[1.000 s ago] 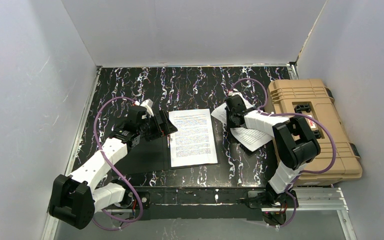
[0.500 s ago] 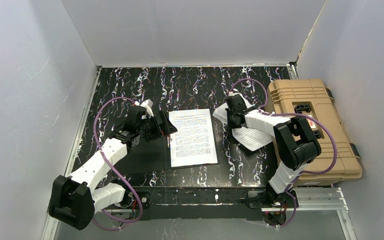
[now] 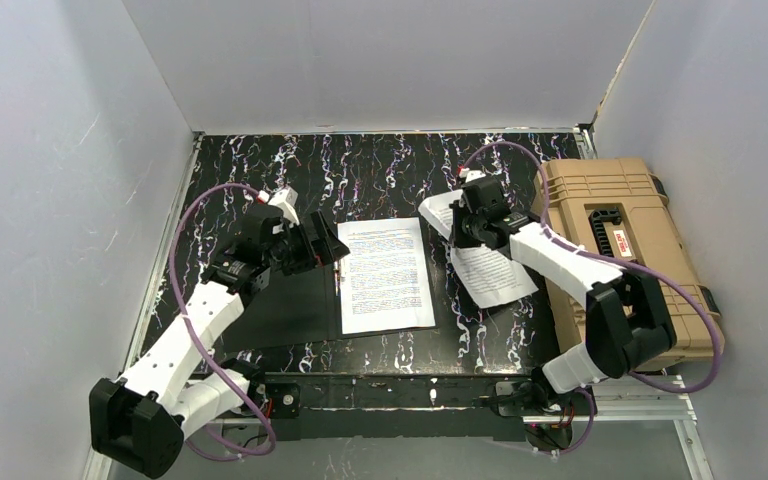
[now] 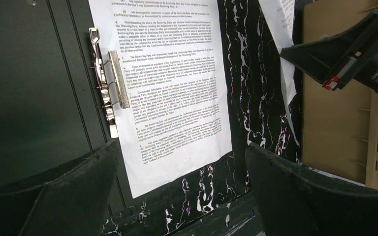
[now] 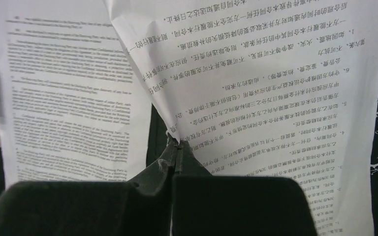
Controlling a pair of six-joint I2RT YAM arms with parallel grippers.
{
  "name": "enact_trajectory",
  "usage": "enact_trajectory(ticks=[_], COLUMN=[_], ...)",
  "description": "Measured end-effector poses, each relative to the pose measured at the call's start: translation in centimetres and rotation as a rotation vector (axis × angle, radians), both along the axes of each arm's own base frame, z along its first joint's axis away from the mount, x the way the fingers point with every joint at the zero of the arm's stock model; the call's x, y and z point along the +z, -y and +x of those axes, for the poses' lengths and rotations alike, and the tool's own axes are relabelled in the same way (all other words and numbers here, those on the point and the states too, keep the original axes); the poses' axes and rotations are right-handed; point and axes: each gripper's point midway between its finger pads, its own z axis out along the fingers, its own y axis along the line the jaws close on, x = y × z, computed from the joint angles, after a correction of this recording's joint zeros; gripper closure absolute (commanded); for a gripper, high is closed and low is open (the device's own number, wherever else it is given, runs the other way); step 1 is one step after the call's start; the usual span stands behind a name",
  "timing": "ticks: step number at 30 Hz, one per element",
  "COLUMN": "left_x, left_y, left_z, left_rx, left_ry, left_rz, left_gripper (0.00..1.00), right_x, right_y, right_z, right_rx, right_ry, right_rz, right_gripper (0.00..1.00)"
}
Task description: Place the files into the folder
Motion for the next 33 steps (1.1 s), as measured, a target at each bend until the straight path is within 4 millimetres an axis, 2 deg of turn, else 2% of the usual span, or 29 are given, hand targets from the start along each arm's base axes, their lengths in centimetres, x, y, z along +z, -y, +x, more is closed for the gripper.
enact_trajectory(ticks=[9,16,19,25,30,33], left_x=[2.9,6.0,8.1,12.6,16.9,18.5], left_y=[-1.2,-2.5,-3.3,-4.4,-5.0,-4.9], left_z=[0.0,0.1,0.1,-0.3,-1.0,-1.5], left_rx=[0.017,0.034,0.049,0.067,0.063,0.05], left_ry=[0.069,0.141,0.194,0.299,0.393,0.422], left_rz=[0.053,0.112,0.137,0.165,0.167,0.151], left_gripper=[0.02,0.02,0.02,0.02,0.02,0.02], right_x=[6.5,11.5,13.2,15.1,16.8,18.0], right_y=[-2.4,-4.9,-6.4,-8.9,-10.0,-10.5], right_z=[-0.9,-3.2,-4.6,-7.8,-10.8,-12.6], right_rx=[0.14,0.349,0.467,0.713,0.923,1.042], right_ry=[0.131,0.275,0.343,0.471,0.604,0.694], right_rz=[0.107,0.154,0.156,0.121,0.075,0.052], right_gripper=[0.99,0.99,0.99,0.99,0.99,0.99])
